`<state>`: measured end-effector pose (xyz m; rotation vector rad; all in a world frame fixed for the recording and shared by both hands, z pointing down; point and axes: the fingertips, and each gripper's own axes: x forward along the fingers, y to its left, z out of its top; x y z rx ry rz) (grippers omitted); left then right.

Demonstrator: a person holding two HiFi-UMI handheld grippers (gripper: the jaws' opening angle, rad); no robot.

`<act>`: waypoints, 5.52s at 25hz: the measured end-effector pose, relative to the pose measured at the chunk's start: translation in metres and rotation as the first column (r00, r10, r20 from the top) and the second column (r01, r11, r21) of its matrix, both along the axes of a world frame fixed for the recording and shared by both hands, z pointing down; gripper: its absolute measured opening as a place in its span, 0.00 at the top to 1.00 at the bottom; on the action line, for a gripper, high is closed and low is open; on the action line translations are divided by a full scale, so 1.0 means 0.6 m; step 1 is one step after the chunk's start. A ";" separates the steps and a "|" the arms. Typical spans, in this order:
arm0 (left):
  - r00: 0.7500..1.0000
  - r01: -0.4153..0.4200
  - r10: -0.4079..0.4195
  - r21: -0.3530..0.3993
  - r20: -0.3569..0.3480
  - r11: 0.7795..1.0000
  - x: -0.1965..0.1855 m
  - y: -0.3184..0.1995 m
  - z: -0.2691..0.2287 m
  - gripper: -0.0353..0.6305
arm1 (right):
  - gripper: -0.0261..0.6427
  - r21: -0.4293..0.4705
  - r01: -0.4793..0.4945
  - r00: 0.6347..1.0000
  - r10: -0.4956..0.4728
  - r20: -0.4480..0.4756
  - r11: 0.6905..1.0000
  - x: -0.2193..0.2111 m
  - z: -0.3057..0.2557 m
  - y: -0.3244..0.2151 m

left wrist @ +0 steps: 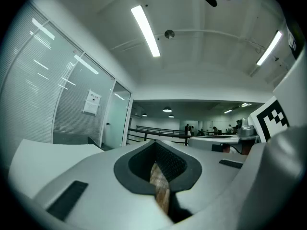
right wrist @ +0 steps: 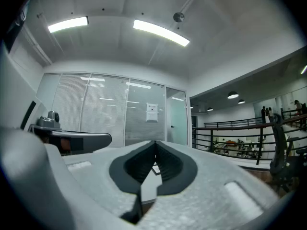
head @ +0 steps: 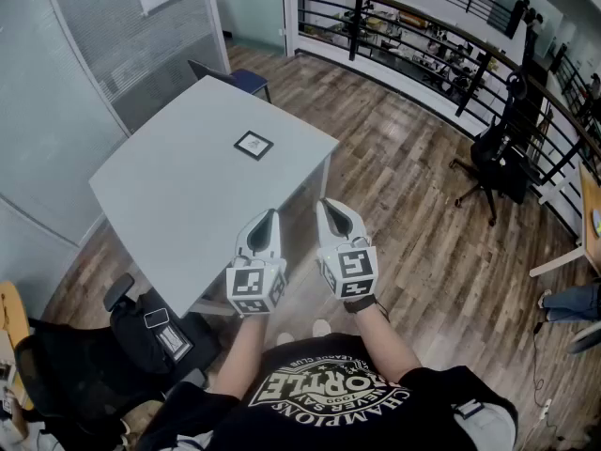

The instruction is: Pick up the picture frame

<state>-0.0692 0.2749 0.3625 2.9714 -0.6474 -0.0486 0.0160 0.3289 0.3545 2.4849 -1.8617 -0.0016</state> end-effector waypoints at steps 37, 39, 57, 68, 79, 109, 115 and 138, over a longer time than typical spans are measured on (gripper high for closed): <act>0.973 0.232 -0.229 -0.116 0.036 0.966 0.078 -0.230 0.121 0.94 | 0.96 -0.126 0.274 0.961 -0.268 0.065 0.953 0.072 0.132 -0.281; 0.973 0.229 -0.228 -0.113 0.022 0.967 0.089 -0.274 0.111 0.94 | 0.96 -0.130 0.282 0.959 -0.277 0.053 0.951 0.079 0.122 -0.326; 0.979 0.206 -0.204 -0.171 0.027 0.963 0.117 -0.621 0.137 0.94 | 0.96 -0.238 0.371 0.927 -0.373 0.042 0.897 0.094 0.149 -0.693; 0.972 0.236 -0.219 -0.289 0.089 0.928 0.165 -0.780 0.255 0.94 | 0.96 -0.459 0.390 0.916 -0.387 0.107 0.798 0.191 0.305 -0.855; 0.963 0.262 -0.217 -0.366 0.160 0.893 0.268 -0.915 0.350 0.94 | 0.78 -0.607 0.461 0.878 -0.431 0.208 0.648 0.279 0.448 -1.005; 0.915 0.387 -0.260 -0.483 0.310 0.786 0.291 -1.054 0.515 0.94 | 0.19 -0.797 0.493 0.851 -0.386 0.357 0.349 0.322 0.721 -1.124; 0.912 0.393 -0.259 -0.494 0.319 0.776 0.271 -1.072 0.532 0.94 | 0.11 -0.820 0.476 0.864 -0.342 0.369 0.318 0.312 0.752 -1.138; 0.912 0.393 -0.259 -0.491 0.319 0.777 0.239 -1.067 0.530 0.94 | 0.14 -0.863 0.382 0.910 -0.297 0.289 0.331 0.312 0.762 -1.133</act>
